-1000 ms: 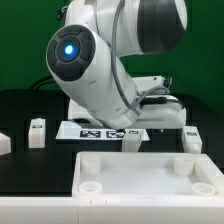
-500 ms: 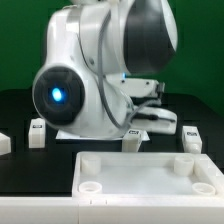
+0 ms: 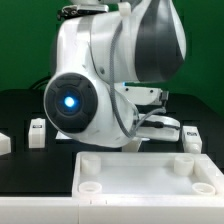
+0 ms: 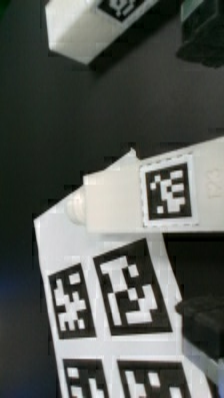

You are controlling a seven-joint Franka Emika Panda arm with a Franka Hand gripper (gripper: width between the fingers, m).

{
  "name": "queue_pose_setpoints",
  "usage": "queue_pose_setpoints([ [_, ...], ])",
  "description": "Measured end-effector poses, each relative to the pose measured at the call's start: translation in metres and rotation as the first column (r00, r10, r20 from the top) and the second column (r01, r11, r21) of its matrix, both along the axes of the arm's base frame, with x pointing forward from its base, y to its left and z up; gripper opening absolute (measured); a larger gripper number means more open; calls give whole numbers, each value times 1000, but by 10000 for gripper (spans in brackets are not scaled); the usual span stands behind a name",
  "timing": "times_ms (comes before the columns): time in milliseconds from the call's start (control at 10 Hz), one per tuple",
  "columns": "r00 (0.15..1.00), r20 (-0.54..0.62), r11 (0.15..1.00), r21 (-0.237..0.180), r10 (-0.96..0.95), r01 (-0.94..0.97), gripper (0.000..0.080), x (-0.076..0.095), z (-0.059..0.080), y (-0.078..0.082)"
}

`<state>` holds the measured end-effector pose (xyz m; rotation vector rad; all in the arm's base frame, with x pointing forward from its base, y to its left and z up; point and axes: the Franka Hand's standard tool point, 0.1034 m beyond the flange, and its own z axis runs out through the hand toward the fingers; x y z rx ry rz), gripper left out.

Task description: Assemble desk

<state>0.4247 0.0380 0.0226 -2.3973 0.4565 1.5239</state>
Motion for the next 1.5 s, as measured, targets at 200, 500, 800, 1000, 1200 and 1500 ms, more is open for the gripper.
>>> queue_pose_setpoints([
  [200, 1000, -15, 1000, 0, 2, -2, 649, -6, -8, 2],
  [500, 1000, -25, 1000, 1, 13, -13, 610, -11, -12, 7],
  [800, 1000, -25, 1000, 1, 13, -13, 339, -11, -12, 7],
  [1000, 1000, -25, 1000, 1, 13, -13, 284, -11, -12, 7],
  [1200, 999, -22, 1000, 16, 26, -25, 284, -4, 4, 9],
  [1500, 998, 43, 998, 38, 44, -46, 284, 25, 73, 23],
])
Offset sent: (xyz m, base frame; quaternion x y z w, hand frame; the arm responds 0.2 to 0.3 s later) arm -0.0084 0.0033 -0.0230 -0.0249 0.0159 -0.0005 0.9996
